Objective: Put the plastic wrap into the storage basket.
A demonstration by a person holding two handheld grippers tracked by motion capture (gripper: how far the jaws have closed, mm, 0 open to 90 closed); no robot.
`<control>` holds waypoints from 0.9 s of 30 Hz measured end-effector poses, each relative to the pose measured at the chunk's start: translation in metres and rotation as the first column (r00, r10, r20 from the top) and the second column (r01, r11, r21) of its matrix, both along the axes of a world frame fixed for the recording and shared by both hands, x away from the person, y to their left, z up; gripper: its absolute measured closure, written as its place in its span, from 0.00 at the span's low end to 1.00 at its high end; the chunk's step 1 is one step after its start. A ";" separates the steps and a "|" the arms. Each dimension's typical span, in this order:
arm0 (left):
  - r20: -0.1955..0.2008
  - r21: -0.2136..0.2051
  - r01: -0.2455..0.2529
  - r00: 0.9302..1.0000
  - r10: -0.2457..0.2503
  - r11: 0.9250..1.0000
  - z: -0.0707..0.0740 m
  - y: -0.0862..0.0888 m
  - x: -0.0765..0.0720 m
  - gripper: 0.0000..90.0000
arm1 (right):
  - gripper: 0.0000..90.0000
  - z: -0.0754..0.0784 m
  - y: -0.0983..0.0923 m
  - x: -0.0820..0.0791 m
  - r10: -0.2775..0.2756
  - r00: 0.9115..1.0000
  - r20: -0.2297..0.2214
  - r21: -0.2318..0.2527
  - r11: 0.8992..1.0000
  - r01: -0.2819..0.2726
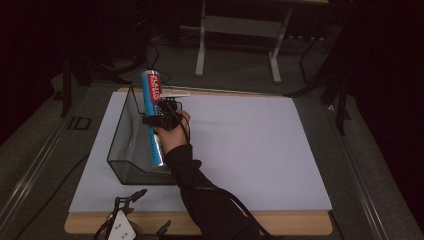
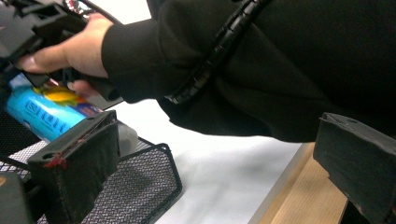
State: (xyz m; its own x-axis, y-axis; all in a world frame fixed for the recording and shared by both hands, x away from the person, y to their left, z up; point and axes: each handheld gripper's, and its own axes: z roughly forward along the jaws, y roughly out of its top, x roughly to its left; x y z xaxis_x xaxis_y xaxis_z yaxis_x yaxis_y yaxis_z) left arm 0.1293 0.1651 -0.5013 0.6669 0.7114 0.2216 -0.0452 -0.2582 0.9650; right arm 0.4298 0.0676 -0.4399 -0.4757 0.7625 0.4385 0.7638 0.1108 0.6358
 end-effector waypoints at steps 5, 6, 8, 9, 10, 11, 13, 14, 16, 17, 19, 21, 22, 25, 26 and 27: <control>0.001 -0.003 0.007 1.000 -0.007 1.000 0.000 -0.001 0.000 0.01 | 0.35 -0.012 -0.003 -0.004 -0.021 1.000 -0.020 -0.025 0.999 0.020; 0.001 -0.001 0.008 1.000 -0.008 1.000 0.000 -0.001 0.000 0.01 | 0.35 -0.014 -0.004 -0.004 -0.028 0.999 -0.026 -0.034 0.999 0.027; 0.002 -0.003 0.007 1.000 -0.007 1.000 0.000 -0.001 0.000 0.01 | 0.35 -0.019 -0.006 -0.004 -0.031 0.999 -0.039 -0.042 0.999 0.029; 0.001 -0.004 0.007 1.000 -0.007 1.000 0.000 0.000 0.000 0.01 | 0.35 -0.021 -0.006 -0.004 -0.035 0.998 -0.048 -0.051 0.998 0.032; 0.001 -0.004 0.008 1.000 -0.008 1.000 0.000 0.000 0.000 0.01 | 0.35 -0.024 -0.007 -0.005 -0.034 0.998 -0.053 -0.057 0.998 0.031; 0.000 -0.004 0.009 1.000 -0.009 1.000 0.000 0.000 0.000 0.01 | 0.35 -0.026 -0.007 -0.005 -0.037 0.997 -0.064 -0.056 0.998 0.034; 0.000 -0.004 0.010 1.000 -0.010 1.000 0.000 0.000 0.000 0.01 | 0.35 -0.030 -0.008 -0.006 -0.047 0.996 -0.073 -0.065 0.997 0.042; -0.001 -0.004 0.011 1.000 -0.011 1.000 0.000 0.000 0.000 0.01 | 0.35 -0.033 -0.008 -0.007 -0.053 0.996 -0.071 -0.070 0.996 0.048; 0.000 -0.005 0.011 1.000 -0.011 1.000 0.000 0.000 0.000 0.01 | 0.35 -0.036 -0.010 -0.005 -0.067 0.994 -0.084 -0.065 0.996 0.061; 0.000 -0.006 0.012 1.000 -0.012 1.000 0.000 0.000 0.000 0.01 | 0.35 -0.037 -0.011 -0.005 -0.075 0.993 -0.090 -0.066 0.995 0.070; -0.002 -0.003 0.011 1.000 -0.011 1.000 0.000 0.000 0.000 0.01 | 0.34 -0.042 -0.011 -0.004 -0.082 0.992 -0.101 -0.081 0.994 0.074; -0.003 0.000 0.012 1.000 -0.012 1.000 0.000 -0.001 0.000 0.01 | 0.34 -0.043 -0.011 -0.004 -0.086 0.991 -0.106 -0.088 0.993 0.077; -0.003 -0.001 0.012 1.000 -0.012 1.000 0.000 -0.001 0.000 0.01 | 0.34 -0.044 -0.010 -0.003 -0.085 0.990 -0.108 -0.100 0.992 0.074; -0.004 0.001 0.013 1.000 -0.013 1.000 0.000 -0.001 0.001 0.01 | 0.34 -0.043 -0.009 -0.003 -0.077 0.992 -0.100 -0.112 0.992 0.065; -0.005 0.002 0.013 1.000 -0.013 1.000 0.000 -0.001 0.001 0.01 | 0.33 -0.043 -0.010 -0.002 -0.066 0.993 -0.103 -0.117 0.992 0.054; -0.006 0.004 0.014 1.000 -0.014 1.000 0.000 -0.002 0.001 0.01 | 0.33 -0.043 -0.010 -0.002 -0.066 0.993 -0.103 -0.117 0.992 0.054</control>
